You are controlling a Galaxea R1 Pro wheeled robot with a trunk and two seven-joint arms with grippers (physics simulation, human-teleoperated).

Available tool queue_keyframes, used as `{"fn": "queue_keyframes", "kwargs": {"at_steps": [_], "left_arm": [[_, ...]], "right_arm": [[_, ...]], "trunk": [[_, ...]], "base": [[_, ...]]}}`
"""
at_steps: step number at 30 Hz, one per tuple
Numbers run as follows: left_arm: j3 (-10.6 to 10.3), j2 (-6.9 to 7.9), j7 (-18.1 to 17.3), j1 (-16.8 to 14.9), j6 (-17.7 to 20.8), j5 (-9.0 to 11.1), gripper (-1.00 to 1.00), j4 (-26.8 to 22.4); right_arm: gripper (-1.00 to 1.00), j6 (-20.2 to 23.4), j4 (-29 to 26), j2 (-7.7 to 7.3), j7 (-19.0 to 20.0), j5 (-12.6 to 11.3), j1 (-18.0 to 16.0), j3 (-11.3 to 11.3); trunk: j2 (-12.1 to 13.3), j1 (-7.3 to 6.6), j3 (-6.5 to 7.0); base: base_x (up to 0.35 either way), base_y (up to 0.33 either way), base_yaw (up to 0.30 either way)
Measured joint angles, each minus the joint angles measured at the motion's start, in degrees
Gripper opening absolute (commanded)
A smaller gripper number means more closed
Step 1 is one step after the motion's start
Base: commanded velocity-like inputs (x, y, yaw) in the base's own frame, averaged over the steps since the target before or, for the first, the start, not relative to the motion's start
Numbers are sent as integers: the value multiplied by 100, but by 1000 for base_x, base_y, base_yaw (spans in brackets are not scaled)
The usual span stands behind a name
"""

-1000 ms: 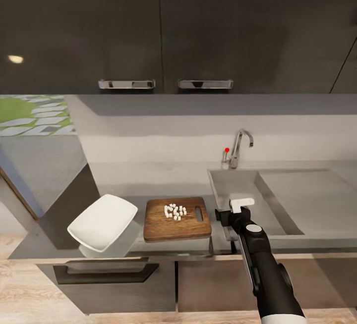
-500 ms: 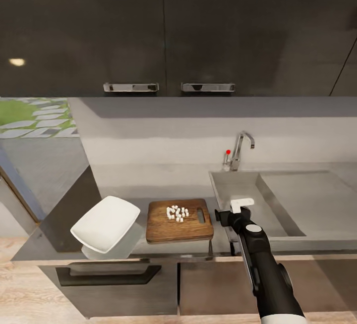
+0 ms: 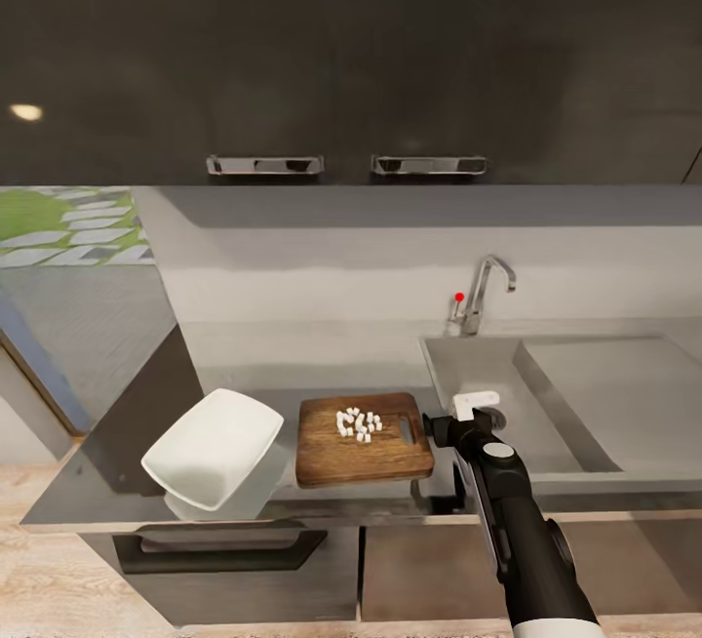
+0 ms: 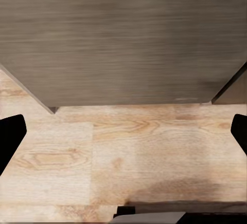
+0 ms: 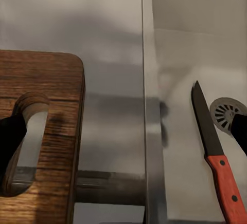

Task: In the kitchen, take the Vidalia onion out of the sink, dice it on the chopping board with the paring knife, put the diced onion into the bowl on the countertop, then place both the paring knife and the chopping board into the sink.

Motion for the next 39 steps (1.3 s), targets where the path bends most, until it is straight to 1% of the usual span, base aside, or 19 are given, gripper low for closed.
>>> {"fn": "queue_keyframes", "kwargs": {"at_steps": [20, 27, 35, 39], "left_arm": [[0, -3, 6, 0, 5, 0, 100, 20], [-1, -3, 6, 0, 1, 0, 100, 15], [-7, -3, 3, 0, 5, 0, 100, 20], [-9, -9, -2, -1, 5, -3, 100, 22]], "right_arm": [[100, 0, 37, 0, 9, 0, 0, 4], [100, -1, 40, 0, 9, 0, 0, 5], [100, 0, 43, 0, 9, 0, 1, 5], [100, 1, 37, 1, 9, 0, 1, 5]], "trunk": [[0, 0, -181], [0, -1, -244], [-1, 0, -316], [-1, 1, -353]], "base": [[19, 24, 0], [116, 108, 0], [4, 4, 0], [-57, -117, 0]]}}
